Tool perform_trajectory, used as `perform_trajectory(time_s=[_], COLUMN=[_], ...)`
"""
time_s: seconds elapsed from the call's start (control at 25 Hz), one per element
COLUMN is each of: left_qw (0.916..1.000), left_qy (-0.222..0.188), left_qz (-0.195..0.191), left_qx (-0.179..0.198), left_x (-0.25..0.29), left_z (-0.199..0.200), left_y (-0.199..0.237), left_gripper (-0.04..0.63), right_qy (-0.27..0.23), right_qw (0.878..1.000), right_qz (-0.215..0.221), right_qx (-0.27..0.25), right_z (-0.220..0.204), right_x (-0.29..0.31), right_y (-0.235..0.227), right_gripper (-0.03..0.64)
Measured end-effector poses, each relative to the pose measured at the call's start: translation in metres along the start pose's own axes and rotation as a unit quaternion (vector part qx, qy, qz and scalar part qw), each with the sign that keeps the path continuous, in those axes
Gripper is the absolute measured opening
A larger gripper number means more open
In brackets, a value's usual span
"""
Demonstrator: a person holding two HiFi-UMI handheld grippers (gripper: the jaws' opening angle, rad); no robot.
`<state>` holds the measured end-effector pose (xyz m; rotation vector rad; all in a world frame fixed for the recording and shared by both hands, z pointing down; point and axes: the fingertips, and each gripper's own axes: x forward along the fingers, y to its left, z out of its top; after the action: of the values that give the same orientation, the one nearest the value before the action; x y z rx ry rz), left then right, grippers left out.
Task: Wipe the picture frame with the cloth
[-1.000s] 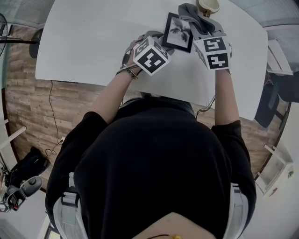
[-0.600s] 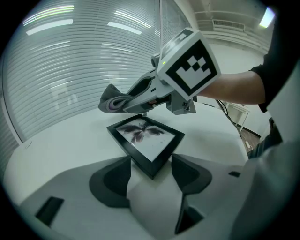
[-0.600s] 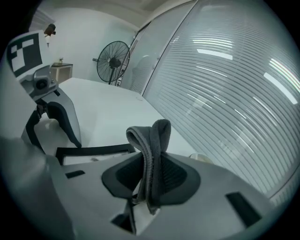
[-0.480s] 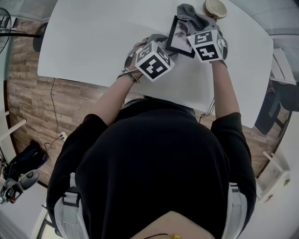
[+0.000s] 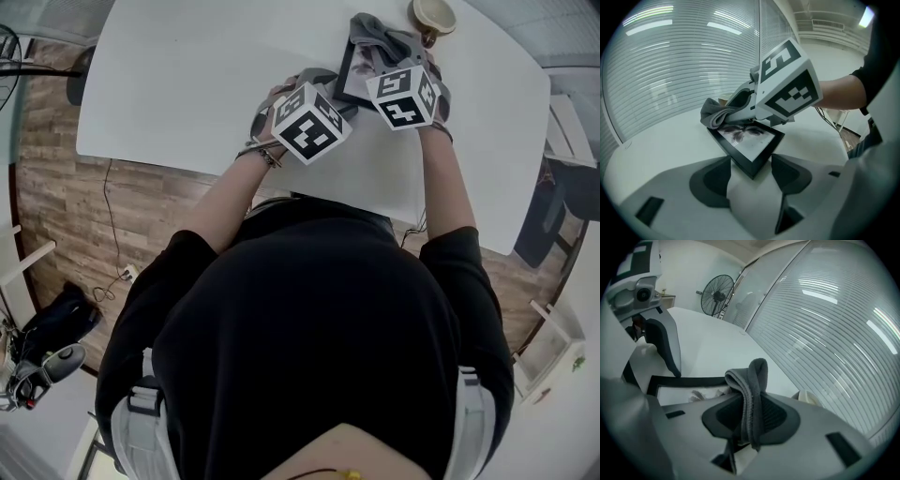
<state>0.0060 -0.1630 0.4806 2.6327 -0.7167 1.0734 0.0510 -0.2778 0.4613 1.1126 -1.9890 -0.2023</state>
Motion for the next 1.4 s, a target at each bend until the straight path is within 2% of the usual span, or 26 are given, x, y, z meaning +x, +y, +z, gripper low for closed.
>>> perform_trajectory(time_s=[0.48, 1.4], left_qw=[1.0000, 1.0000], left_qy=[0.003, 0.002], left_qz=[-0.003, -0.003], left_qx=[-0.002, -0.002], left_x=[0.001, 0.001], left_z=[-0.001, 0.000], left_y=[0.000, 0.000], left_gripper=[0.285, 0.285], right_qy=[0.004, 0.010], right_qw=[1.000, 1.000], right_qz=[-0.009, 0.013], right_qx=[0.005, 0.019], right_z=[-0.002, -0.004], right_x=[-0.006, -0.019], right_y=[0.005, 0.020], right_gripper=[0.098, 0.098])
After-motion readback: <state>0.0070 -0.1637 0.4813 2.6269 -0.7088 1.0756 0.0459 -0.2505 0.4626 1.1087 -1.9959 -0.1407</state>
